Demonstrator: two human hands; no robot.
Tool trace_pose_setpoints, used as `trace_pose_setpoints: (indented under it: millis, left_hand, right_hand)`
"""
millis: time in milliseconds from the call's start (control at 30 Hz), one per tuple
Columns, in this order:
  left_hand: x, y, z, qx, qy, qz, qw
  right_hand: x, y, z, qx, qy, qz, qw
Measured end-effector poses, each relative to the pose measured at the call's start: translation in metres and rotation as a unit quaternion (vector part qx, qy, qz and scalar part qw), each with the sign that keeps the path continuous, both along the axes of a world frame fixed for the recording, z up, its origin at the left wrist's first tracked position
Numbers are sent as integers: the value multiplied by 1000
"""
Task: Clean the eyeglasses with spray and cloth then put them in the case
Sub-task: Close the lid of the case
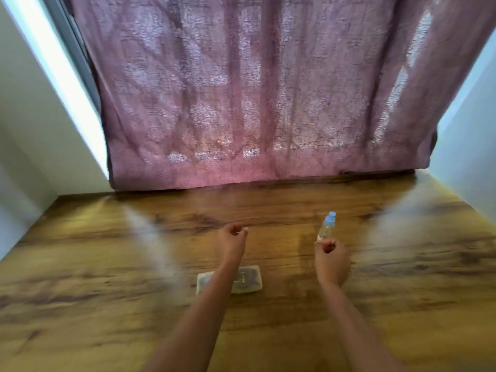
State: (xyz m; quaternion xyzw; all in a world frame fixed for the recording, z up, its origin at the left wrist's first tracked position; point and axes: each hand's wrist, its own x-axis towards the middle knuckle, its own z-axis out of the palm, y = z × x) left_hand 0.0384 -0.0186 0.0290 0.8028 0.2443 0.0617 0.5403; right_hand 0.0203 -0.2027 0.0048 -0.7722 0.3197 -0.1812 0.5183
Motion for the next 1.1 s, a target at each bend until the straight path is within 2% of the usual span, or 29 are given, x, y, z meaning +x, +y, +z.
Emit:
trace_pose_setpoints:
  millis: [100,267,467,633,900,1100]
  left_hand:
    - [23,-34,-1,11,-4,-56,998]
    - [50,-85,-3,31,-8,-145,989]
    - [72,-120,-10,87,2,-243,966]
    - [76,-134,-11,99,-2,-300,949]
    - [71,-138,-18,56,-16,-312,948]
    - [60,-114,-13,23,-40,-264,963]
  right_hand:
    - [9,-24,7,-18,-7,-12,1000]
    - [29,-52,5,-58,30,54,996]
    - [42,-65,2,-33,57,121,990]
    - [45,-67,4,-11,61,154,986]
    - [44,-66,6,-7,64,159,985]
    - [35,-49,13,-6,48,200,979]
